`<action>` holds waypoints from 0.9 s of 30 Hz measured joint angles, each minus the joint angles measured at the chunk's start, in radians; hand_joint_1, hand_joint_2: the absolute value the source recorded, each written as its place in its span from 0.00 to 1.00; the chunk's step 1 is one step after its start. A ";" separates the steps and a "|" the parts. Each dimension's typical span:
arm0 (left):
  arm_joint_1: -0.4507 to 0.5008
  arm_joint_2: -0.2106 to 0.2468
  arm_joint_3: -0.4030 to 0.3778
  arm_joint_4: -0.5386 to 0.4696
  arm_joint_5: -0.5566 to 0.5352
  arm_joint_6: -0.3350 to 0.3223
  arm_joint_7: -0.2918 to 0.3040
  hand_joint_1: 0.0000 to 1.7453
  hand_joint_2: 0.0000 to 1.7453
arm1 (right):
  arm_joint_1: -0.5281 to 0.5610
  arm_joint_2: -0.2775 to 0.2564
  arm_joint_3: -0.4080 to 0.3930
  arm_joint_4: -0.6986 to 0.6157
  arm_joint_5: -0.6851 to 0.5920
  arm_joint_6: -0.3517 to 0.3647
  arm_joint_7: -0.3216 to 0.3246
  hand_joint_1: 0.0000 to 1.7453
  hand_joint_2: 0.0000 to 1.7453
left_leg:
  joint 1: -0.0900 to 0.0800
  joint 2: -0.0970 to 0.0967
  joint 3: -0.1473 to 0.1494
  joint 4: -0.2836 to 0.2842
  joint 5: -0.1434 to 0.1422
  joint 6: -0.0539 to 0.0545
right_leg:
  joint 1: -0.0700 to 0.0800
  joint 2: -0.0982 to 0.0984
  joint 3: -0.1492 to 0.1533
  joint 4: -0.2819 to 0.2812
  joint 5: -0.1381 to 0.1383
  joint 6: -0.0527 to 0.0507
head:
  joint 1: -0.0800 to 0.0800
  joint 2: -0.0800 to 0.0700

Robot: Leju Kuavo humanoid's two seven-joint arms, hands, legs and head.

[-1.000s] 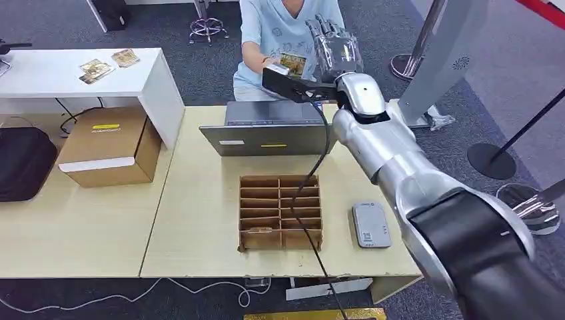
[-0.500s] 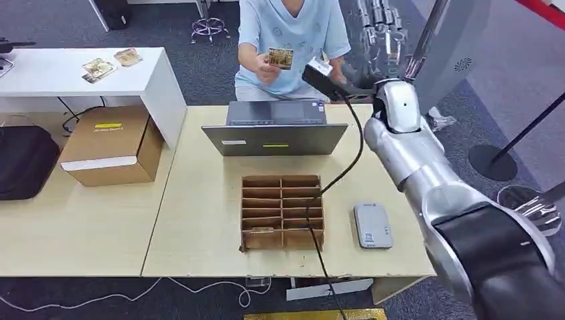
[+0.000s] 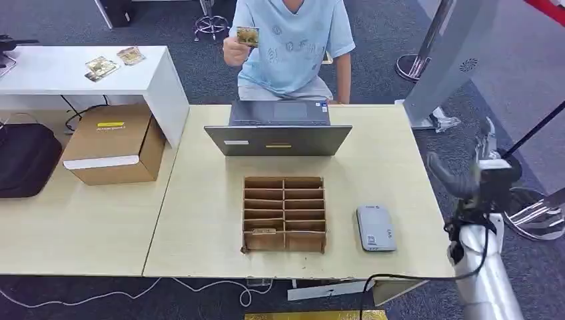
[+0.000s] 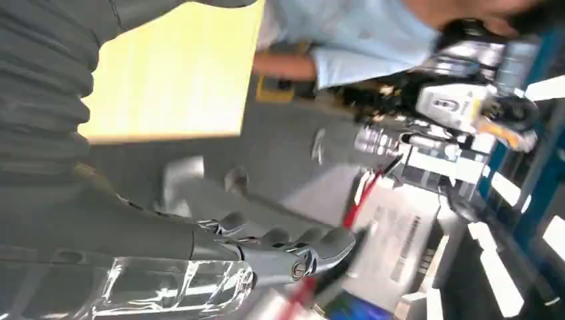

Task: Pass the card to the sensor for recognition and then transmit it.

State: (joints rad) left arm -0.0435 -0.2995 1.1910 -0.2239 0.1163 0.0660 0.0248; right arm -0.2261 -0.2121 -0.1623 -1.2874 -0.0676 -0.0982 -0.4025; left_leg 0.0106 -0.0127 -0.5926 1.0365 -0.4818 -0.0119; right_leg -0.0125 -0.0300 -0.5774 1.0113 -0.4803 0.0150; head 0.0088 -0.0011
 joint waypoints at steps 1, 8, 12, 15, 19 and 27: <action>0.001 0.000 0.001 0.000 0.000 -0.003 0.003 0.00 0.00 | 0.062 0.009 -0.032 -0.056 -0.087 0.048 -0.006 0.00 1.00 | 0.000 0.001 0.000 0.000 -0.001 -0.001 | 0.000 0.000 0.000 0.000 0.000 0.000 | 0.001 0.000; 0.000 0.000 0.001 0.000 -0.018 -0.010 0.016 0.00 0.00 | 0.359 0.176 -0.068 -0.280 -0.193 0.277 -0.008 0.00 1.00 | 0.000 0.007 0.003 -0.002 -0.003 -0.003 | 0.000 0.006 -0.001 0.001 -0.003 -0.004 | 0.000 0.000; -0.004 0.000 0.001 0.000 -0.037 0.009 0.027 0.00 0.00 | 0.406 0.234 -0.009 -0.277 -0.157 0.354 0.023 0.00 1.00 | 0.000 0.011 0.004 -0.003 -0.002 -0.004 | 0.000 0.011 -0.001 0.001 -0.002 -0.004 | 0.000 0.000; -0.006 -0.003 0.000 0.000 -0.055 0.033 0.028 0.00 0.00 | 0.405 0.256 0.049 -0.232 -0.148 0.397 0.027 0.00 1.00 | 0.000 0.012 0.004 -0.002 -0.002 -0.004 | 0.000 0.011 0.000 0.001 -0.002 -0.004 | 0.000 0.000; -0.005 -0.010 -0.005 0.000 -0.078 0.058 0.028 0.00 0.00 | 0.389 0.270 0.137 -0.178 -0.081 0.366 0.021 0.00 1.00 | 0.000 0.012 0.004 -0.002 -0.002 -0.004 | 0.000 0.012 0.000 0.001 0.000 -0.003 | 0.000 0.000; -0.007 -0.019 -0.008 0.000 -0.087 0.100 0.038 0.00 0.00 | 0.282 0.274 0.295 -0.039 0.154 0.106 0.078 0.00 1.00 | 0.000 0.014 0.006 -0.002 -0.002 -0.004 | 0.000 0.013 0.000 0.001 0.000 -0.003 | 0.000 0.000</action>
State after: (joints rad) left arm -0.0509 -0.3189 1.1826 -0.2243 0.0290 0.1659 0.0626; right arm 0.0557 0.0618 0.1327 -1.3264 0.0868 0.0082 -0.3246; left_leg 0.0107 0.0012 -0.5868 1.0345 -0.4838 -0.0155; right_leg -0.0127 -0.0168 -0.5771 1.0126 -0.4805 0.0123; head 0.0088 -0.0011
